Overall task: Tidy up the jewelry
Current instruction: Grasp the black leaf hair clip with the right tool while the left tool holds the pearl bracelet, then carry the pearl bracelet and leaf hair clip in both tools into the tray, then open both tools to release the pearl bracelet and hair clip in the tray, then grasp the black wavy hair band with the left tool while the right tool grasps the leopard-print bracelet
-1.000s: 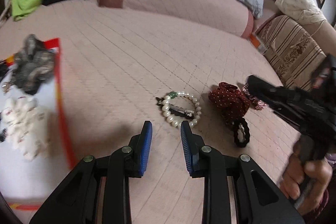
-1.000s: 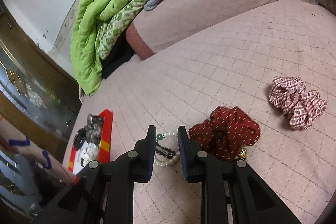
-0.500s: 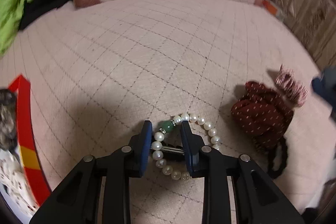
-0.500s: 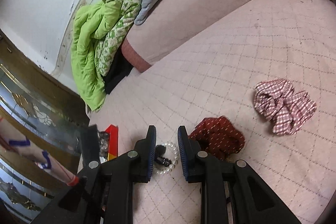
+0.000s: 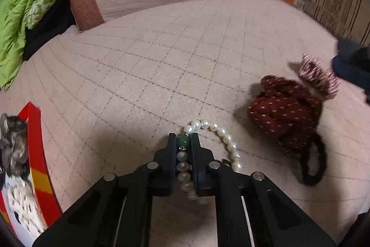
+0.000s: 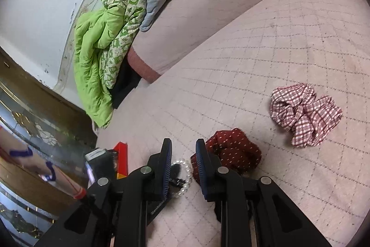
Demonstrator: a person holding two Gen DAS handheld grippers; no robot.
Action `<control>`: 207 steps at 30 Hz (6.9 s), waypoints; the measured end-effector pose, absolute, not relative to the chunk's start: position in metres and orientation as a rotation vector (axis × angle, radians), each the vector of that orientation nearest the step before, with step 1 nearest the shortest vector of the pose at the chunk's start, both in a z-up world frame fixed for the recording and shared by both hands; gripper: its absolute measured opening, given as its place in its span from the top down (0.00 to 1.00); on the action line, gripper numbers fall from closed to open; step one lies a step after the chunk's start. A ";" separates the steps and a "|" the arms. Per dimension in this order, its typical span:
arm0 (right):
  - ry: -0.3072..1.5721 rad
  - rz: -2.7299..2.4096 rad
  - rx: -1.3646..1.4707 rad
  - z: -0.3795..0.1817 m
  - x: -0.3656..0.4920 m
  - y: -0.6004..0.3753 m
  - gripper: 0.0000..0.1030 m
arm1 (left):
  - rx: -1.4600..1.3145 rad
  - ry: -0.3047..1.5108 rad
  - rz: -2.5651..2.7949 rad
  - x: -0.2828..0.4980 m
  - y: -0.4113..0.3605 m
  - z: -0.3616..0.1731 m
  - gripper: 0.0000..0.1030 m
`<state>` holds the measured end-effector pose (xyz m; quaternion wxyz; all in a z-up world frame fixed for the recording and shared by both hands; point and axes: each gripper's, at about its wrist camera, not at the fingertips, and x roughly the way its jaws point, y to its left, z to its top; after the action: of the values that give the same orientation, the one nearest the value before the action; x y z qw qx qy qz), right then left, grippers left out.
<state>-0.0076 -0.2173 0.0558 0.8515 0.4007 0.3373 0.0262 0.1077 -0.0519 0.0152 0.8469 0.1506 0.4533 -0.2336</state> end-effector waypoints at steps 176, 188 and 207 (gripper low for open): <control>0.771 -0.130 0.757 0.036 -0.079 -0.245 0.69 | -0.068 1.081 -0.757 0.023 -0.066 0.032 0.75; 0.799 -0.034 0.687 0.039 -0.059 -0.235 0.69 | 0.011 1.067 -0.619 0.025 -0.039 0.017 0.94; 1.005 0.358 0.266 0.019 -0.004 -0.112 0.93 | -0.132 0.828 -0.439 0.013 0.141 0.096 0.94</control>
<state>-0.0037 -0.1115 0.0190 0.8527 0.1265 0.4775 0.1701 0.0126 0.1413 0.0963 0.8901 -0.0634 0.3986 -0.2116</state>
